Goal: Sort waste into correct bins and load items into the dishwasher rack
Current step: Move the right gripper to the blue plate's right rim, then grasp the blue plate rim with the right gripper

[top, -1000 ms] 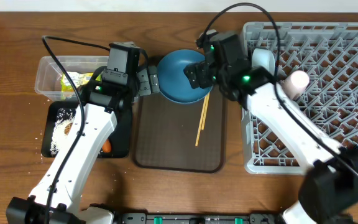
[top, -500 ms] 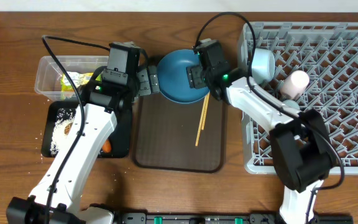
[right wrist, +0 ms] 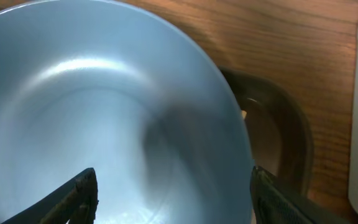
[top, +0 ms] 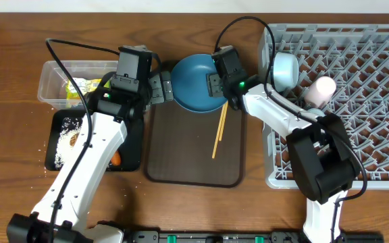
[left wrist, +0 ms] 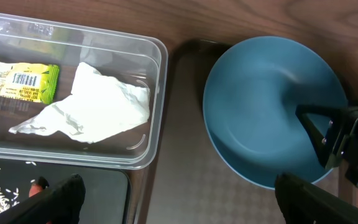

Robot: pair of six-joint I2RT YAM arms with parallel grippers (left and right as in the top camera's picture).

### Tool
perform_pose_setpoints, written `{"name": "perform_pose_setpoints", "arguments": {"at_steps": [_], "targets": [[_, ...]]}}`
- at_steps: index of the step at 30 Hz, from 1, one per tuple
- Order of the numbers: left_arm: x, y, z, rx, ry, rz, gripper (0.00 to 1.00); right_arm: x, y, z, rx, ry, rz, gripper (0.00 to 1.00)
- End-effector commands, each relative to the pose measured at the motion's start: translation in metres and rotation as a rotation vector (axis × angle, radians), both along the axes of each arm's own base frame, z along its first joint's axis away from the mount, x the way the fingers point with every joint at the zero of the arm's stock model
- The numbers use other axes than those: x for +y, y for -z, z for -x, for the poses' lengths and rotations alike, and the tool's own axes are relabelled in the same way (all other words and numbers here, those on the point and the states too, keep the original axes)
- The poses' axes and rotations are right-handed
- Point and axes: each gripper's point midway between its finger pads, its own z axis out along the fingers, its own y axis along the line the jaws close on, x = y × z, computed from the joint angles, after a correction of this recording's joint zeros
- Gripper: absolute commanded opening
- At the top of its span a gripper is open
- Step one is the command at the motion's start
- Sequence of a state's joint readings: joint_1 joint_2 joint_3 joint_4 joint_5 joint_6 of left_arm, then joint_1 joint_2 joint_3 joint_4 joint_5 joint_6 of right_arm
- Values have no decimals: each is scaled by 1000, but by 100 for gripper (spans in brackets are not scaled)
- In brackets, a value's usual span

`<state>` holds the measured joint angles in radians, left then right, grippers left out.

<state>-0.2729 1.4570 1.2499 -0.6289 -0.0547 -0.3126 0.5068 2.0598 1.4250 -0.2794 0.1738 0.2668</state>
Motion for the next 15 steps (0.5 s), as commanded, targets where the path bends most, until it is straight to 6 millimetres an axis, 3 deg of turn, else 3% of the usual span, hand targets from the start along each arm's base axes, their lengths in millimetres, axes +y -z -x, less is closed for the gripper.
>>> {"name": "perform_pose_setpoints", "arguments": {"at_steps": [1, 12, 14, 15], "targets": [[-1, -2, -1, -4, 13, -5, 98, -1, 1, 0, -6, 44, 1, 70], [-1, -2, -1, -4, 13, -5, 98, 2, -23, -11, -77, 50, -42, 76], [-1, -2, -1, -4, 13, -5, 98, 2, -25, -11, -82, 35, -29, 99], [-1, -2, -1, -4, 13, -5, 97, 2, -25, -11, -87, 21, -18, 99]]}}
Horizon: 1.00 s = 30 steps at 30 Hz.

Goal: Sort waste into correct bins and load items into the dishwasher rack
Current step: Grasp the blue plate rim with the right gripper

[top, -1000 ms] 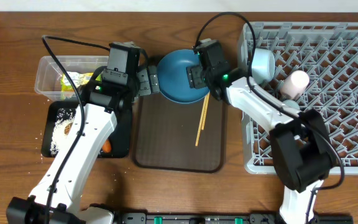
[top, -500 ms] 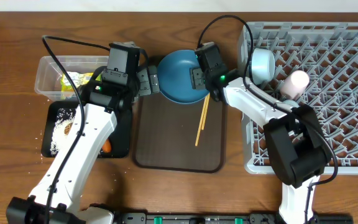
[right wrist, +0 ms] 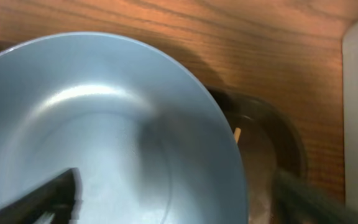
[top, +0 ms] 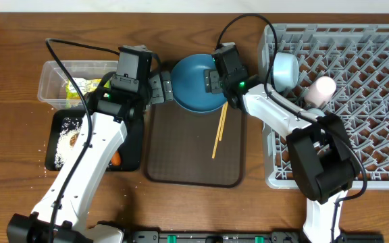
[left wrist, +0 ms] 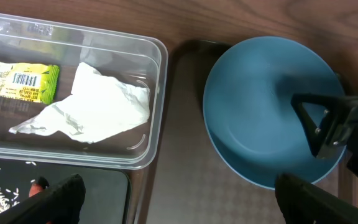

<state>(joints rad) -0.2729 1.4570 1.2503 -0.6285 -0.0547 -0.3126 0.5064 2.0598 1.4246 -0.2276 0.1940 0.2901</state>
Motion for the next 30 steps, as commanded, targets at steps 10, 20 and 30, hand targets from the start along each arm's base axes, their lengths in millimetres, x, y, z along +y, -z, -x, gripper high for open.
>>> {"name": "perform_pose_setpoints", "arguments": {"at_steps": [10, 20, 30], "targets": [[-1, -2, -1, -3, 13, -5, 98, -31, -10, -7, 4, 65, 14, 59], [-1, -2, -1, -3, 13, -5, 98, -33, 3, -4, 52, 90, -28, 38], [-1, -2, -1, -3, 13, -5, 98, -32, 9, 1, 68, 90, -27, 30]]}}
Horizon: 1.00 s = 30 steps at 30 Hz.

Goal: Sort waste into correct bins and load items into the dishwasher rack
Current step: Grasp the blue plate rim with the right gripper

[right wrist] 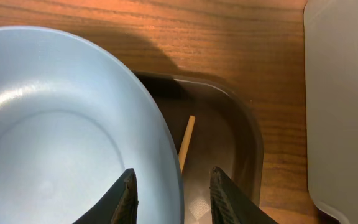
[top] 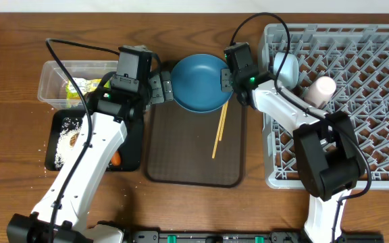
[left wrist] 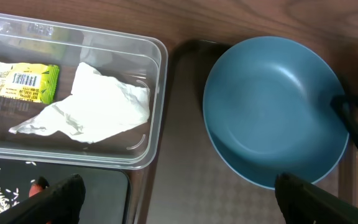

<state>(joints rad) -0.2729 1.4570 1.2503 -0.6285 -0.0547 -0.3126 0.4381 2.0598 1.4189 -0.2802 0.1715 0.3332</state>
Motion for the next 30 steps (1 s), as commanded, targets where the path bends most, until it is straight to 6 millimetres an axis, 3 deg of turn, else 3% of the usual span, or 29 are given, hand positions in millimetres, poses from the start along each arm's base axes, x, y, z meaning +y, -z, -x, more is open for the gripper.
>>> {"name": "perform_pose_setpoints", "arguments": {"at_steps": [1, 11, 23, 30], "targets": [[-1, -2, -1, -3, 13, -5, 98, 3, -1, 4, 3, 3, -11, 30], [-1, -2, -1, -3, 13, -5, 98, 3, 2, 6, 11, 3, -9, 30], [-1, -2, -1, -3, 13, -5, 98, 12, 33, 6, 57, -7, -45, 31], [-1, -2, -1, -3, 13, -5, 98, 14, 37, 6, 60, -14, -55, 31]]}}
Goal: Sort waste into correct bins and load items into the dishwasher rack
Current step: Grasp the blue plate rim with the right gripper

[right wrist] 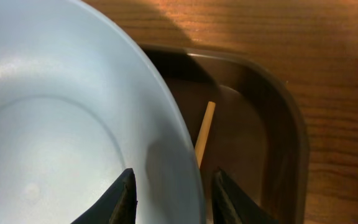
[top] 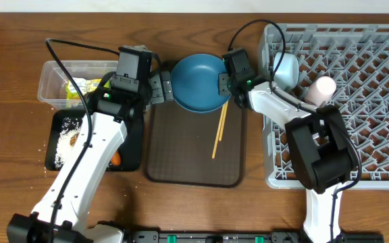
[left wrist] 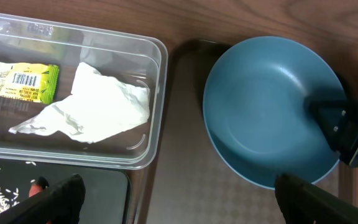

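A blue bowl (top: 194, 84) rests on the far end of the brown tray (top: 181, 155). My right gripper (top: 223, 84) is open at the bowl's right rim (right wrist: 185, 155). One of its fingers (right wrist: 127, 194) is inside the bowl and the other is outside, over the tray. The left wrist view shows those fingers (left wrist: 340, 127) on the rim too. A pair of wooden chopsticks (top: 219, 131) lies on the tray beside the bowl. My left gripper (top: 159, 88) hangs open just left of the bowl with nothing in it.
A grey dishwasher rack (top: 356, 128) fills the right side, holding a pale blue cup (top: 286, 67) and a pink item (top: 320, 88). A clear bin (left wrist: 129, 149) at left holds a yellow wrapper (left wrist: 23, 84) and white tissue (left wrist: 98, 106). A black tray (top: 130, 145) with rice sits below it.
My right gripper has shifted a little left and lower onto the bowl's right rim, so one finger now reaches inside the bowl. The bowl, chopsticks and left arm have not moved.
My right gripper first hung wide open over the inside of the bowl and stayed there half a second later. Then it stood further right at the rim with its jaws narrower. Now it straddles the rim. The left gripper stayed open beside the bowl throughout.
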Robot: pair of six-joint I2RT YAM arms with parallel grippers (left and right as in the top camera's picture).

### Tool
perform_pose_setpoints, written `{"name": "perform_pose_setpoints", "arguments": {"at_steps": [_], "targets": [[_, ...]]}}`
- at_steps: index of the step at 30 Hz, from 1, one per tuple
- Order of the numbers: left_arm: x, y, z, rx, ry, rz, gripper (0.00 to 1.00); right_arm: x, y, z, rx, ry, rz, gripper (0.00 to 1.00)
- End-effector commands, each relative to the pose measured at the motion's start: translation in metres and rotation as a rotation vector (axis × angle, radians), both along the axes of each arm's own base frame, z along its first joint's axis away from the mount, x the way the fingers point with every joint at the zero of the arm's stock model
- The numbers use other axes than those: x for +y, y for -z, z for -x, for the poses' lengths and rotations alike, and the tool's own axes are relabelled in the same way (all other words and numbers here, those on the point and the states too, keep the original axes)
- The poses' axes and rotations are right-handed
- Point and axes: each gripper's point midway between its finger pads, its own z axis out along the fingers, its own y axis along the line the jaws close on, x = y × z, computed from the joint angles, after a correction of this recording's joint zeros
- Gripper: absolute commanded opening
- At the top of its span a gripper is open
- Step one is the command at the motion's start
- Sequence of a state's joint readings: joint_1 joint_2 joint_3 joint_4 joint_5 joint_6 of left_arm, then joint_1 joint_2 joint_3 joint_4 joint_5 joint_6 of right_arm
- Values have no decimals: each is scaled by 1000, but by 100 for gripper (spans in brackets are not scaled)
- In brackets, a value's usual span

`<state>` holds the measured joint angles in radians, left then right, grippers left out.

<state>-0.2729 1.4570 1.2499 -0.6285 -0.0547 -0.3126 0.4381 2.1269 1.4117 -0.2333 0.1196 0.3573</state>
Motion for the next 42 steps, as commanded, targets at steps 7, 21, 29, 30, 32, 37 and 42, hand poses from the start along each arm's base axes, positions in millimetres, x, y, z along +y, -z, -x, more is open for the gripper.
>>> {"name": "perform_pose_setpoints", "arguments": {"at_steps": [7, 21, 29, 30, 32, 37, 42], "targets": [[-1, -2, -1, -3, 13, -5, 98, 6, 9, 5, 22, -5, -16, 29], [-1, -2, -1, -3, 13, -5, 98, 10, 12, 8, 31, -12, -16, 25], [-1, -2, -1, -3, 13, -5, 98, 11, 14, 11, 41, -13, -13, 25], [-1, -2, -1, -3, 13, -5, 98, 11, 14, 11, 41, -13, -13, 26], [-1, -2, -1, -3, 13, -5, 98, 11, 14, 12, 44, -13, -12, 27], [-1, -2, -1, -3, 13, -5, 98, 13, 14, 12, 42, -17, -13, 30], [-1, -2, -1, -3, 13, -5, 98, 14, 14, 13, 42, -14, -17, 31]]}}
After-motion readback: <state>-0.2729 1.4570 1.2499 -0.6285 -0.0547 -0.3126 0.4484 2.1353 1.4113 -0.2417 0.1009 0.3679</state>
